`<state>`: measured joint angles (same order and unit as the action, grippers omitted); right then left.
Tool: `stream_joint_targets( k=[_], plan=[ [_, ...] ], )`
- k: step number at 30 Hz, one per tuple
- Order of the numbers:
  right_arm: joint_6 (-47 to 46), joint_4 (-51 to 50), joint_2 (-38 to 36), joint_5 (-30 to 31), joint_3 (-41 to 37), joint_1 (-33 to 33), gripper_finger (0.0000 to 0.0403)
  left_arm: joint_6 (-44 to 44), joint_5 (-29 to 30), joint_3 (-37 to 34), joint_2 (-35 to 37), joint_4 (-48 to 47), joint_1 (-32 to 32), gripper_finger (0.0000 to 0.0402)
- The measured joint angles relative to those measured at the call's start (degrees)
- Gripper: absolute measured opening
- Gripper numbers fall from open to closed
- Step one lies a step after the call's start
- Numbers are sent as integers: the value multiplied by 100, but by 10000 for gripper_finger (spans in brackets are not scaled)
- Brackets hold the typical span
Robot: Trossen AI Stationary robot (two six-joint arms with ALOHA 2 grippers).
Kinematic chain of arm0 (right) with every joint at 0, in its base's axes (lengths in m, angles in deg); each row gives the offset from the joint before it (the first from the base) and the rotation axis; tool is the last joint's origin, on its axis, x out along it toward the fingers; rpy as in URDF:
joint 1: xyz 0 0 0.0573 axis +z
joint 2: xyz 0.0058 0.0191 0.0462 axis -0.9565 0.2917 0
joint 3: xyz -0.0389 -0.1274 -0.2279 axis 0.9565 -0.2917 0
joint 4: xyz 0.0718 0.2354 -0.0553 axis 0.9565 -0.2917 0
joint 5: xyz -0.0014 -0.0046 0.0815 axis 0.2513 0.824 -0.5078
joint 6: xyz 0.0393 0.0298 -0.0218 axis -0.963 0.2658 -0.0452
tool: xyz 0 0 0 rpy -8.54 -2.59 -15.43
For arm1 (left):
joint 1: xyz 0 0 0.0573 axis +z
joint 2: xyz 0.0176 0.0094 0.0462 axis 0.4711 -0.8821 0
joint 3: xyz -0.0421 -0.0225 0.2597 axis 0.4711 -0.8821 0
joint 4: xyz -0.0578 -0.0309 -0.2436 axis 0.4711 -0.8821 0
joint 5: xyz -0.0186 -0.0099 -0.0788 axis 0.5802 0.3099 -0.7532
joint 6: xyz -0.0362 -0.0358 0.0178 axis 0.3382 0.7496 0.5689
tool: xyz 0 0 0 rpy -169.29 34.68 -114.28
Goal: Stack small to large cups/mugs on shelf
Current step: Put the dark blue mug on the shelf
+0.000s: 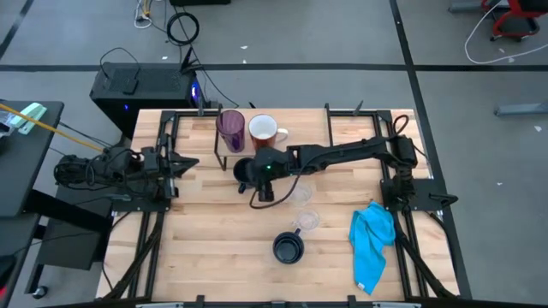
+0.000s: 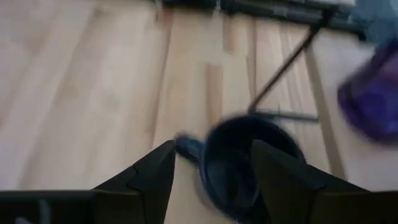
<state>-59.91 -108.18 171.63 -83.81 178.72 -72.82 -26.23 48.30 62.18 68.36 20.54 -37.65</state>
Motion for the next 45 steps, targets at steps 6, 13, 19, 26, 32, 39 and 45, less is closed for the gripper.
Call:
stream_joint_targets(
  k=[6,13,19,26,32,39,45],
  plan=[
    [227,-416,462,-12,1229,154,218,1,0,0,-2,72,0,16],
    [523,-1481,1781,-34,2461,172,215,21,0,-2,0,-20,-2,21],
    [561,-2155,2020,-38,2850,109,215,16,0,-2,0,-92,-2,9],
    [630,-2952,1830,-22,2857,-16,215,16,20,-2,-1,-91,0,23],
    [1003,-3173,1823,-15,2829,-63,215,21,20,-2,0,-97,0,14],
    [966,-3107,1823,-18,2571,-80,215,19,20,-2,0,-114,0,15],
    [18,-2578,1823,-22,2558,-89,215,19,20,-2,0,-108,0,22]
  ],
)
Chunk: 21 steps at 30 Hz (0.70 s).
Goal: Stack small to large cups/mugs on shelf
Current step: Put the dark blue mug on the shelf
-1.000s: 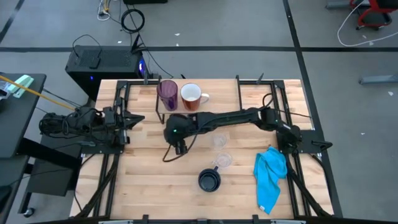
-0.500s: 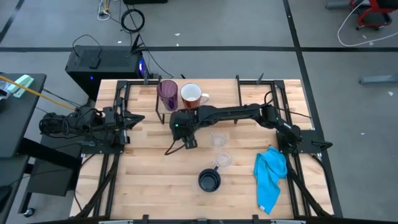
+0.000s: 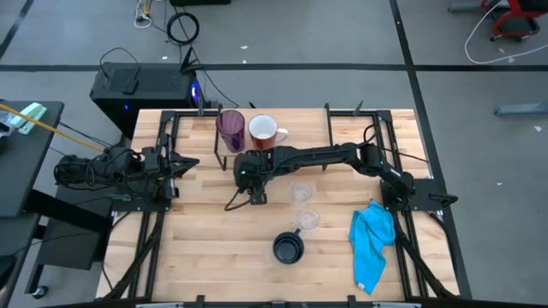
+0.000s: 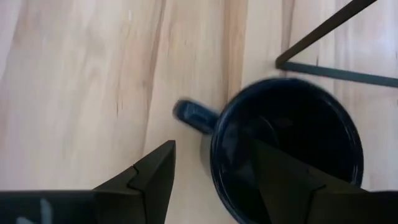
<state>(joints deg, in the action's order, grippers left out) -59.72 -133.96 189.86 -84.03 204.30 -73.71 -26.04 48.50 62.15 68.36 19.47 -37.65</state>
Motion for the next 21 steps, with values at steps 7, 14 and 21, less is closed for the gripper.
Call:
stream_joint_targets(
  k=[7,14,21],
  plan=[
    [-731,472,42,0,0,-2,215,0,0,1,0,0,0,8],
    [-919,718,46,0,2,-2,215,0,0,1,1,0,0,24],
    [-973,814,46,316,2,5,207,2,0,0,0,0,0,18]
  ],
)
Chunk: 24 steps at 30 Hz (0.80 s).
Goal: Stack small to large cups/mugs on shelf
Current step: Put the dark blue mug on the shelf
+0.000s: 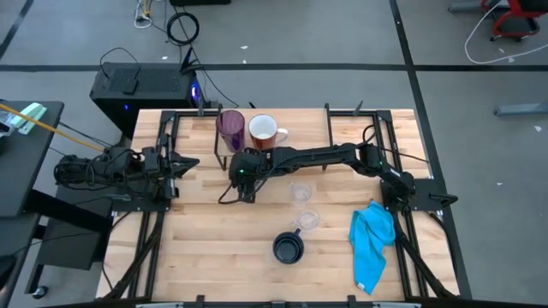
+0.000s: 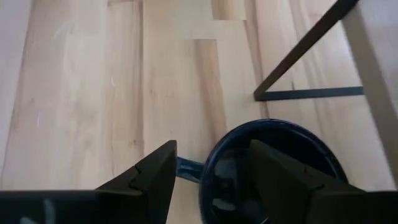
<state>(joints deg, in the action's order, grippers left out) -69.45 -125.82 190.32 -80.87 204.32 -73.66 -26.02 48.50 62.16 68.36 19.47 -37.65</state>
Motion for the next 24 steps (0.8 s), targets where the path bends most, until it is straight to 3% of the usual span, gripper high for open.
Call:
stream_joint_targets(
  k=[9,16,24],
  plan=[
    [-168,1021,7,88,-772,-3,196,4,0,2,0,-2,-2,11],
    [-231,999,7,291,-828,-35,217,0,0,2,0,-2,0,27],
    [-583,993,7,293,-827,-182,216,2,0,2,0,-4,-2,9]
  ],
)
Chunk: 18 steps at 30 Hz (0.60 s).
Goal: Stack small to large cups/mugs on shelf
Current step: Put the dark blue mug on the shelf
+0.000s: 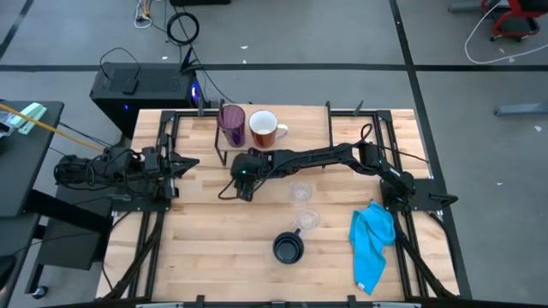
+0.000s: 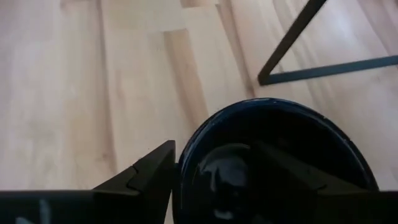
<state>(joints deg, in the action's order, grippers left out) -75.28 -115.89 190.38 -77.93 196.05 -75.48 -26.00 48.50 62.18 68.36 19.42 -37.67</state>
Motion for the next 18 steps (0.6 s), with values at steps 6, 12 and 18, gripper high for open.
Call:
stream_joint_targets(
  k=[6,12,18],
  plan=[
    [97,-76,0,15,-1,69,209,0,0,0,0,0,2,19],
    [298,-89,0,4,-1,178,209,0,0,0,0,0,0,25],
    [491,-475,0,-437,1,224,209,2,-1,0,0,0,0,10]
  ],
)
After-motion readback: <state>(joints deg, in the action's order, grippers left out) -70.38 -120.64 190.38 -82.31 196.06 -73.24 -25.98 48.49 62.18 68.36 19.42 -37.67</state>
